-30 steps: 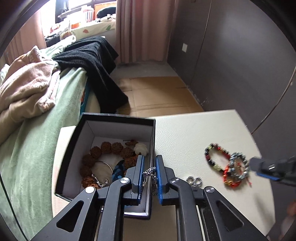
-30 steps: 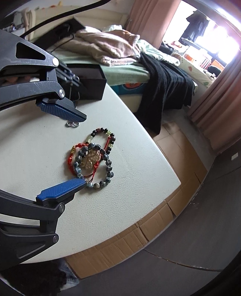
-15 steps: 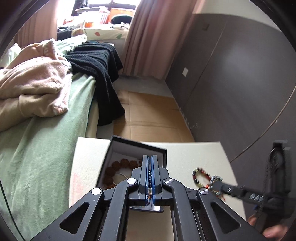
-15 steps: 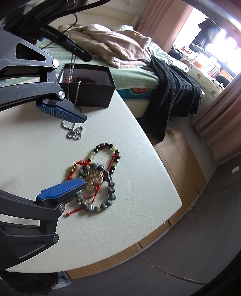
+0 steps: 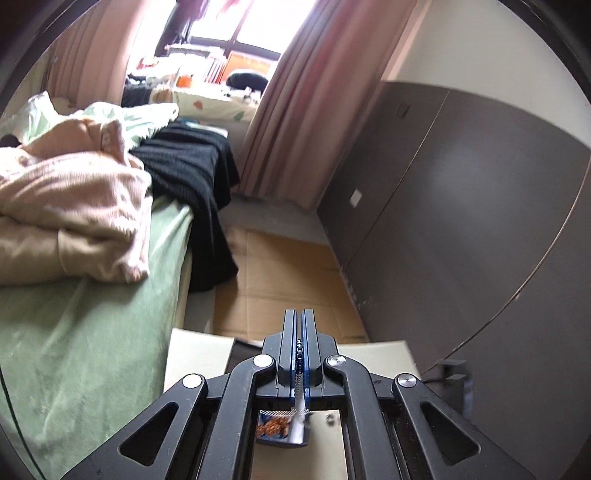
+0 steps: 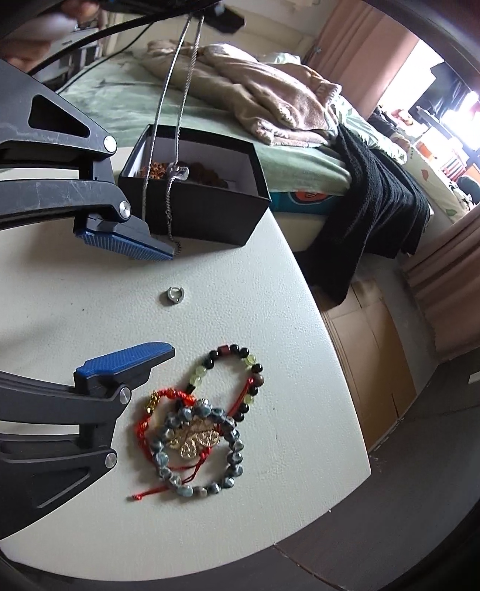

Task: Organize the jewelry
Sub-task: 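Lower the silver chain into the black box and open the left gripper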

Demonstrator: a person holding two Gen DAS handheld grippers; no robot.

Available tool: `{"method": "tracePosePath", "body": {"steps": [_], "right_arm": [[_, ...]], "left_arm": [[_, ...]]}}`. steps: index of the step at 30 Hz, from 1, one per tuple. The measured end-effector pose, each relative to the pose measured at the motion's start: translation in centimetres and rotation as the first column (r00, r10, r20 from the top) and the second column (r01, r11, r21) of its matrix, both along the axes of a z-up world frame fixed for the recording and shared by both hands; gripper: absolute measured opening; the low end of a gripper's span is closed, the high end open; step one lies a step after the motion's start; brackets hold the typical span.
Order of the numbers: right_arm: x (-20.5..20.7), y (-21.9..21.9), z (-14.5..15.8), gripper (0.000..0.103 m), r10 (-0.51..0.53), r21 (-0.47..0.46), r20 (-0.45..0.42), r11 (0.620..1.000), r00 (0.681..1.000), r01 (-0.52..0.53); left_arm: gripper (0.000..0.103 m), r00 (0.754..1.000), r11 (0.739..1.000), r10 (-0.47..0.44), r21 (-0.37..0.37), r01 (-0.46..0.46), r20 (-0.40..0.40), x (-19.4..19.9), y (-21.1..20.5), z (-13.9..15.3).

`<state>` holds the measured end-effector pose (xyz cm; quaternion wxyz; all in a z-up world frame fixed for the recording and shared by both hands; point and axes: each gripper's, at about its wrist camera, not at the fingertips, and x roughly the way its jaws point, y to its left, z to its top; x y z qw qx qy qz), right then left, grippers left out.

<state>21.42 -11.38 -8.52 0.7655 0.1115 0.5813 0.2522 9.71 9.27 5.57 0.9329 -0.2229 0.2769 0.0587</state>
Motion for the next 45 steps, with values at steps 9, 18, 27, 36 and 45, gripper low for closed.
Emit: {"method": "tracePosePath", "body": {"steps": [9, 18, 27, 36, 45], "right_arm": [[-0.3, 3.8, -2.1, 0.03, 0.075, -0.13, 0.04, 0.989, 0.996, -0.069], [-0.5, 4.6, -1.8, 0.012, 0.118, -0.24, 0.101, 0.966, 0.988, -0.091], [0.0, 1.5, 0.0, 0.002, 0.069, -0.066, 0.065, 0.996, 0.996, -0.065], [0.2, 3.0, -0.2, 0.031, 0.107, -0.116, 0.049, 0.988, 0.993, -0.101], [-0.4, 5.5, -1.8, 0.031, 0.168, -0.27, 0.078, 0.952, 0.983, -0.142]], "left_arm": [[0.001, 0.998, 0.996, 0.007, 0.087, -0.012, 0.064, 0.1, 0.0, 5.8], [0.001, 0.997, 0.984, 0.005, 0.176, -0.02, 0.083, 0.7, -0.7, 9.6], [0.001, 0.996, 0.977, 0.0, 0.212, -0.018, 0.085, 1.3, -1.7, 10.6], [0.001, 1.0, 0.986, 0.009, 0.165, -0.013, 0.027, 2.0, -1.0, 7.0], [0.001, 0.999, 0.998, -0.007, 0.062, 0.01, -0.037, 2.8, -0.2, 1.9]]}}
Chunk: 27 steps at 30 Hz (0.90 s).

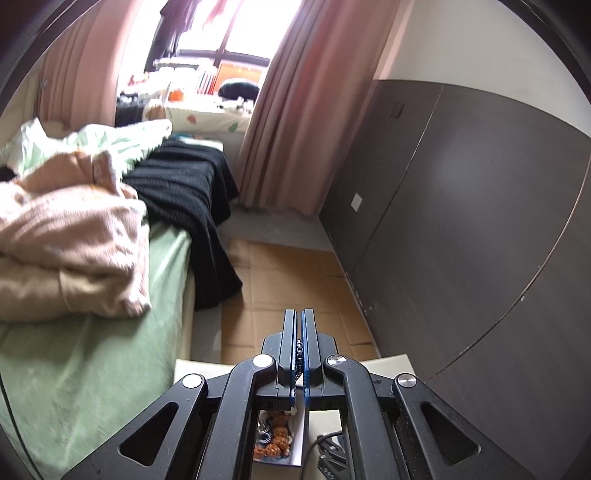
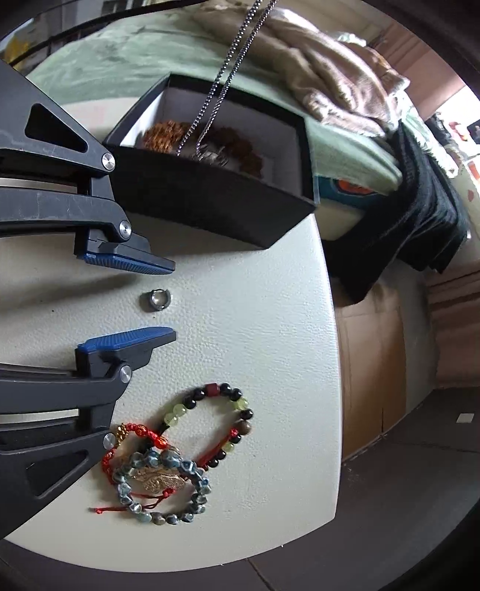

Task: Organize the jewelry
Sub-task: 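Lower the silver chain into the black box and open the left gripper, then grasp the small silver ring with the right gripper and drop it into the box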

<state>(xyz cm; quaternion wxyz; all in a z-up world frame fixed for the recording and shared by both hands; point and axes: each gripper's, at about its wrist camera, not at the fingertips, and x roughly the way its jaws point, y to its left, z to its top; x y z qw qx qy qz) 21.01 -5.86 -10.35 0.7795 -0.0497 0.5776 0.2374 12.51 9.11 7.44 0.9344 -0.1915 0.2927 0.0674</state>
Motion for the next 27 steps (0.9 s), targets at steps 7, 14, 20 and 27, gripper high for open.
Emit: {"method": "tracePosePath", "body": {"steps": [7, 14, 20, 27], "right_arm": [[-0.6, 0.2, 0.2, 0.013, 0.029, -0.077, 0.054, 0.997, 0.998, -0.025], [0.2, -2.0, 2.3, 0.013, -0.018, 0.073, 0.031, 0.997, 0.999, 0.016], [-0.5, -3.1, 5.7, 0.006, -0.017, 0.289, 0.048, 0.957, 0.999, 0.002], [-1.6, -0.8, 7.7, 0.006, 0.002, 0.353, 0.103, 0.935, 0.995, -0.038]], "left_arm": [[0.003, 0.996, 0.989, -0.016, -0.149, 0.002, -0.093, 0.1, 0.3, -5.1], [0.057, 0.978, 0.973, -0.027, -0.229, -0.022, -0.209, -0.5, 1.1, -9.4], [0.085, 0.984, 0.978, 0.035, -0.196, -0.07, -0.175, -2.5, 2.8, -9.9], [0.085, 0.98, 0.977, 0.066, -0.187, -0.101, -0.185, -3.8, 5.9, -10.0]]}}
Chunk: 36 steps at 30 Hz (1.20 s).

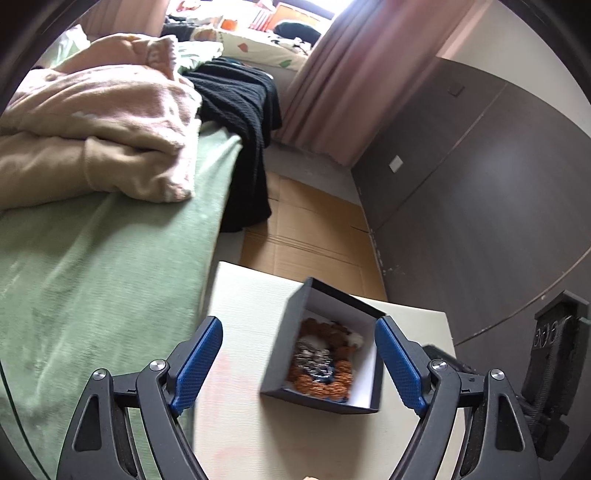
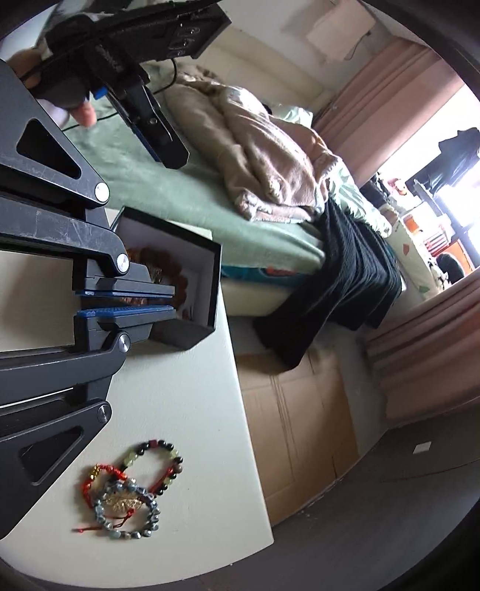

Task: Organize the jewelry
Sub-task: 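Grasp the small silver ring with the right gripper and drop it into the box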

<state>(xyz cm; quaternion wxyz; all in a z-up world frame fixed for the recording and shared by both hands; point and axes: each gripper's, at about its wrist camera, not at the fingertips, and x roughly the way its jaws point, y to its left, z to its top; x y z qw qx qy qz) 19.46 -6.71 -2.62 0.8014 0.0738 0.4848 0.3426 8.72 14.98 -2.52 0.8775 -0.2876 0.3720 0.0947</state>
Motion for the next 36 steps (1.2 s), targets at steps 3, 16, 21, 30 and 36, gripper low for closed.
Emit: {"method": "tracePosePath", "body": {"steps": [3, 16, 21, 30, 36], "right_arm": [[0.2, 0.8, -1.3, 0.012, 0.007, -0.078, -0.049, 0.997, 0.999, -0.01], [-2.9, 2.0, -5.1, 0.032, 0.185, -0.335, -0.029, 0.924, 0.982, -0.184], [-4.4, 2.7, -5.5, 0.032, 0.284, -0.413, 0.03, 0.877, 0.959, -0.247], [-4.8, 3.6, -7.3, 0.032, 0.389, -0.473, 0.069, 0.824, 0.919, -0.313], [-5.2, 3.7, -7.4, 0.028, 0.453, -0.44, 0.094, 0.818, 0.886, -0.372]], "left_arm": [[0.085, 1.0, 1.0, 0.013, 0.0, -0.013, 0.004, -0.6, 1.1, 0.1], [0.085, 0.998, 0.998, 0.051, -0.02, -0.051, 0.022, -3.2, 3.7, 0.5], [0.085, 0.999, 0.999, 0.041, -0.018, -0.041, 0.026, -3.6, 3.6, 0.7], [0.085, 0.999, 0.999, 0.037, -0.034, -0.035, 0.035, -3.5, 3.7, 0.8], [0.085, 0.999, 0.999, 0.03, -0.037, -0.029, 0.033, -3.5, 3.6, 0.9]]}}
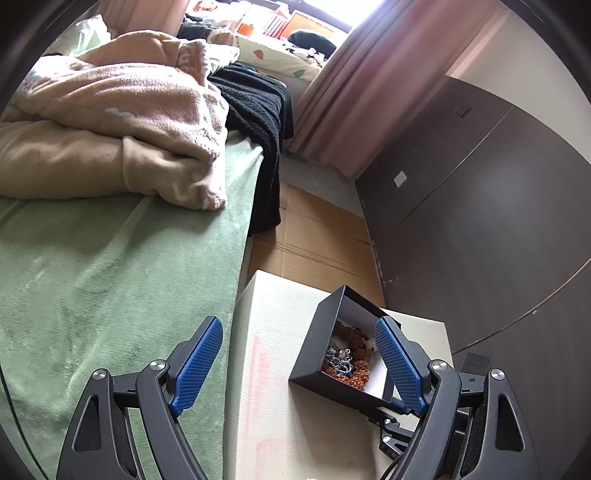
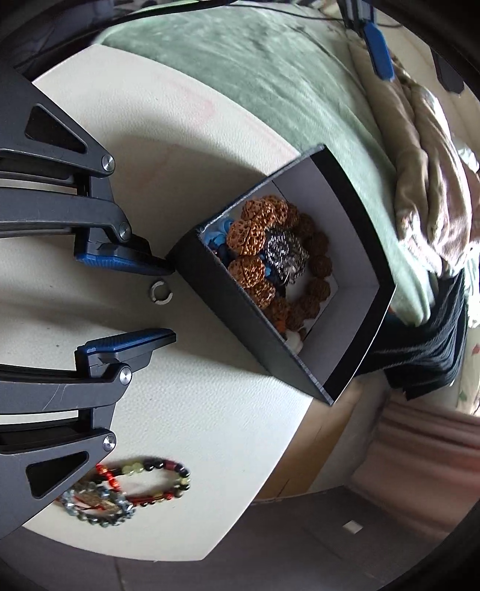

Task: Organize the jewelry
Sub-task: 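Grasp the small silver ring with the right gripper and drop it into the box, then grasp the grey stone bead bracelet with the left gripper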

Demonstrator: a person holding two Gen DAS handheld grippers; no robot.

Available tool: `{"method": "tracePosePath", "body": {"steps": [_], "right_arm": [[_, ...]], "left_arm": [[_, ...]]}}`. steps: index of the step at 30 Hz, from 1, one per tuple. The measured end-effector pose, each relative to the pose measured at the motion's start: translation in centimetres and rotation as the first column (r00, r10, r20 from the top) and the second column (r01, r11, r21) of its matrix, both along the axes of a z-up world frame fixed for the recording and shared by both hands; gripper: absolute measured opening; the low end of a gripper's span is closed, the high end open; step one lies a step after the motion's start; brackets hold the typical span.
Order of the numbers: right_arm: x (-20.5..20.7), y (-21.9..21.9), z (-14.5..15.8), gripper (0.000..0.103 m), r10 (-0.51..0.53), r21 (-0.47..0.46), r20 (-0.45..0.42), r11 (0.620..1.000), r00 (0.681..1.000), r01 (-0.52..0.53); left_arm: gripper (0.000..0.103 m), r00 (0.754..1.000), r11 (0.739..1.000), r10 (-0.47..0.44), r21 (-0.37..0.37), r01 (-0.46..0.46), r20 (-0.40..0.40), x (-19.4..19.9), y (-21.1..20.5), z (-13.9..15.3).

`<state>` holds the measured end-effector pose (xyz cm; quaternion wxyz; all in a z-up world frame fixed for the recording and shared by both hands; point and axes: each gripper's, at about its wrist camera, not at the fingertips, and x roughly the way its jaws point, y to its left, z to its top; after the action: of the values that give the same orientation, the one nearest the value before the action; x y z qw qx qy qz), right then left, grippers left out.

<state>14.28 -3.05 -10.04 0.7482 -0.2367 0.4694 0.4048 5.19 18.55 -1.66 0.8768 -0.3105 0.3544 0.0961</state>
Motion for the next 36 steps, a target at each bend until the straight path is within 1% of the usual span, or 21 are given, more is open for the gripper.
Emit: {"method": "tracePosePath", "body": {"steps": [1, 2, 4, 7, 9, 11, 13, 16, 18, 20, 22, 23, 24, 25, 26, 27, 28, 32, 34, 36], "right_arm": [[-0.2, -0.1, 0.0, 0.021, 0.018, 0.013, -0.01, 1.0, 1.0, -0.018], [-0.2, 0.1, -0.1, 0.018, 0.031, 0.021, -0.016, 0.999, 0.999, -0.03], [-0.4, 0.2, -0.1, 0.016, 0.044, 0.018, -0.011, 0.999, 0.999, -0.044], [-0.3, -0.2, -0.1, 0.015, 0.035, 0.022, -0.041, 0.999, 0.999, -0.034], [-0.1, -1.1, 0.2, 0.015, 0.008, 0.02, -0.049, 1.0, 0.999, -0.007], [0.4, -1.8, 0.9, 0.015, -0.023, 0.05, -0.056, 0.998, 0.998, 0.026], [0.9, -2.8, 2.4, 0.015, -0.054, 0.112, -0.064, 0.992, 0.996, 0.061], [1.3, -3.9, 4.9, 0.015, -0.092, 0.231, -0.078, 0.967, 0.993, 0.107], [1.3, -4.3, 6.6, 0.015, -0.097, 0.325, -0.085, 0.938, 0.992, 0.12], [1.0, -4.3, 8.3, 0.015, -0.093, 0.417, -0.089, 0.9, 0.992, 0.122], [1.2, -3.4, 9.1, 0.015, -0.107, 0.463, -0.102, 0.875, 0.989, 0.142], [1.5, -3.0, 9.3, 0.019, -0.13, 0.468, -0.124, 0.866, 0.984, 0.174], [1.7, -2.5, 9.2, 0.026, -0.144, 0.458, -0.153, 0.866, 0.978, 0.2], [1.9, -2.4, 9.0, 0.048, -0.157, 0.455, -0.173, 0.863, 0.972, 0.221], [2.1, -2.5, 8.9, 0.067, -0.175, 0.457, -0.181, 0.856, 0.968, 0.241], [2.0, -3.0, 9.0, 0.073, -0.199, 0.473, -0.174, 0.842, 0.964, 0.259], [1.7, -3.5, 9.2, 0.077, -0.214, 0.48, -0.17, 0.835, 0.962, 0.27], [1.8, -6.7, 9.8, 0.077, -0.29, 0.464, -0.166, 0.82, 0.942, 0.334], [2.1, -8.7, 10.0, 0.078, -0.349, 0.459, -0.163, 0.801, 0.923, 0.384], [2.3, -11.0, 10.0, 0.078, -0.402, 0.465, -0.177, 0.77, 0.898, 0.436]], "left_arm": [[0.085, 1.0, 1.0, -0.002, 0.0, 0.002, 0.0, 0.0, 0.0, 0.0], [0.085, 1.0, 1.0, -0.003, 0.001, 0.003, 0.0, -0.1, 0.0, 0.0], [0.085, 1.0, 1.0, -0.003, 0.003, 0.003, -0.001, -0.2, -0.1, 0.1], [0.085, 1.0, 1.0, -0.012, 0.005, 0.012, -0.001, -0.2, -0.3, 0.1], [0.085, 1.0, 1.0, -0.021, 0.015, 0.021, 0.001, -0.2, -0.6, 0.2], [0.085, 1.0, 0.999, -0.03, 0.033, 0.03, 0.008, -0.3, -1.0, 0.3], [0.085, 0.999, 0.998, -0.036, 0.053, 0.036, 0.006, -0.2, -1.4, 0.3], [0.085, 0.999, 0.996, -0.049, 0.078, 0.05, -0.006, 0.0, -2.1, 0.1], [0.085, 0.998, 0.995, -0.057, 0.083, 0.058, -0.016, 0.2, -2.4, 0.0], [0.085, 0.998, 0.994, -0.061, 0.084, 0.063, -0.025, 0.3, -2.7, -0.1], [0.085, 0.997, 0.995, -0.07, 0.074, 0.072, -0.029, 0.4, -3.1, -0.3], [0.085, 0.997, 0.995, -0.075, 0.071, 0.076, -0.028, 0.4, -3.2, -0.4], [0.085, 0.996, 0.994, -0.084, 0.065, 0.086, -0.022, 0.4, -3.4, -0.4], [0.085, 0.995, 0.993, -0.097, 0.065, 0.097, -0.013, 0.4, -3.7, -0.4], [0.085, 0.995, 0.993, -0.097, 0.072, 0.097, -0.011, 0.4, -4.0, -0.4], [0.085, 0.996, 0.993, -0.086, 0.085, 0.087, -0.013, 0.4, -4.3, -0.4], [0.085, 0.997, 0.992, -0.07, 0.1, 0.071, -0.01, 0.3, -4.6, -0.4], [0.085, 0.999, 0.992, -0.05, 0.121, 0.047, 0.02, 0.1, -5.9, 0.0], [0.085, 0.998, 0.99, -0.059, 0.129, 0.054, 0.033, 0.2, -7.1, 0.2], [0.085, 0.997, 0.988, -0.071, 0.136, 0.065, 0.032, 0.4, -8.0, 0.3]]}}
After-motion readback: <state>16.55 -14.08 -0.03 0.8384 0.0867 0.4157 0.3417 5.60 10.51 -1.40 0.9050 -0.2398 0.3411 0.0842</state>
